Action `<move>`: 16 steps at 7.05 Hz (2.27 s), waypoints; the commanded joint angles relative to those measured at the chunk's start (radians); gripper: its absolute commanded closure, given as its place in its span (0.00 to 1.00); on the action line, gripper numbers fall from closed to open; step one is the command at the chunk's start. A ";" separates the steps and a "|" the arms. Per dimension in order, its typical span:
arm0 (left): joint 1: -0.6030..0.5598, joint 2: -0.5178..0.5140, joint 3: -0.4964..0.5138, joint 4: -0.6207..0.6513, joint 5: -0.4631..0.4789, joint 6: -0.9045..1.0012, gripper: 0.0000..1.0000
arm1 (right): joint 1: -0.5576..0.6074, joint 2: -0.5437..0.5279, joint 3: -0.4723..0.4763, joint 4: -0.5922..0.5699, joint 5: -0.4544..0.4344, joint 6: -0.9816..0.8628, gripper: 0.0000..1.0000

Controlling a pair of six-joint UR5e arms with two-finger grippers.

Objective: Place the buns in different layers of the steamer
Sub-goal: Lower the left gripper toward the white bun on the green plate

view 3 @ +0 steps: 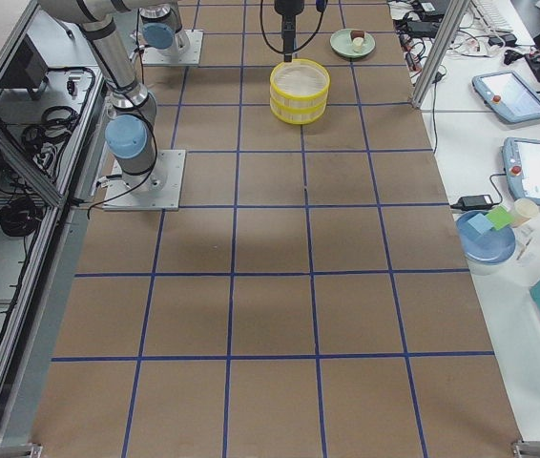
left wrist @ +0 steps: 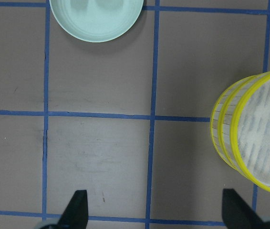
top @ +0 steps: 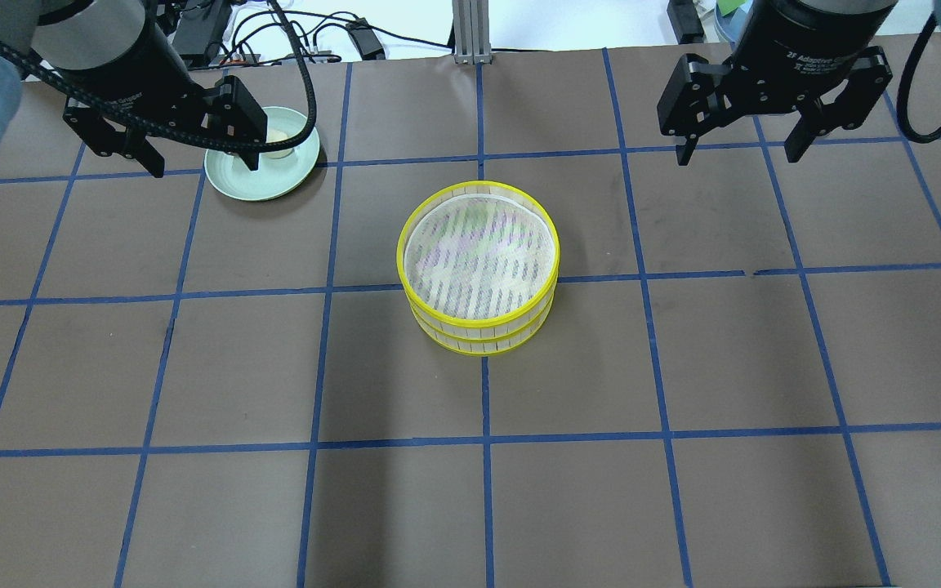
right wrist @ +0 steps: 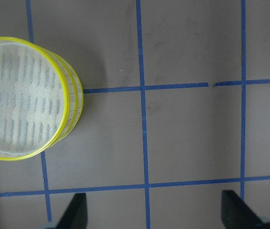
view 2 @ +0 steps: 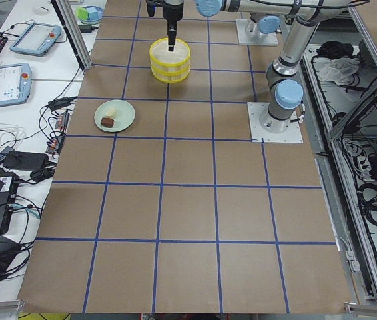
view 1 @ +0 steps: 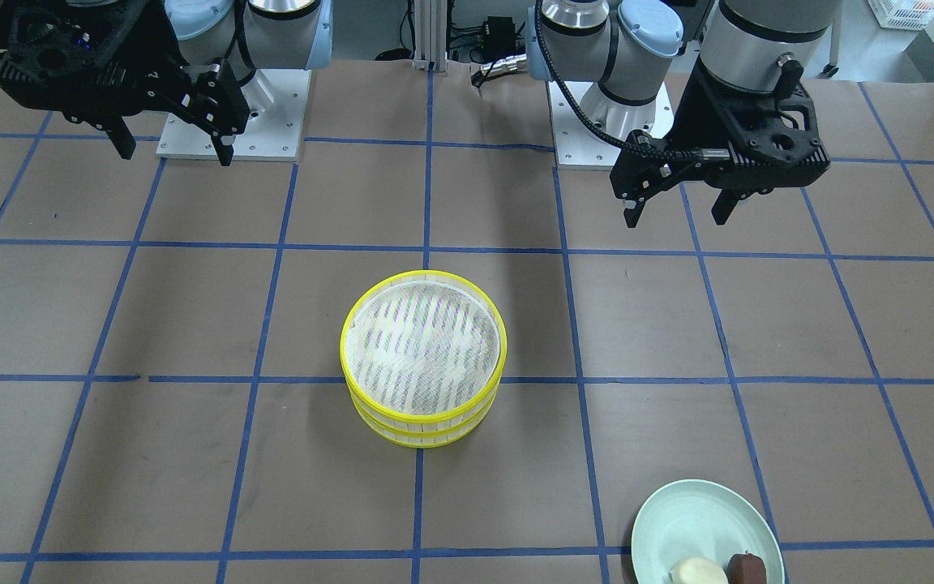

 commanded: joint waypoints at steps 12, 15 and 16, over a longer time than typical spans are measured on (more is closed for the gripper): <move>0.035 -0.008 -0.023 -0.003 0.045 -0.002 0.00 | -0.003 0.000 0.009 0.003 0.015 0.000 0.00; 0.037 -0.014 -0.023 0.029 0.045 0.035 0.00 | 0.001 0.020 0.034 -0.012 0.008 -0.070 0.00; 0.037 -0.017 -0.023 0.055 0.044 0.034 0.00 | 0.003 0.020 0.054 -0.059 0.014 -0.071 0.00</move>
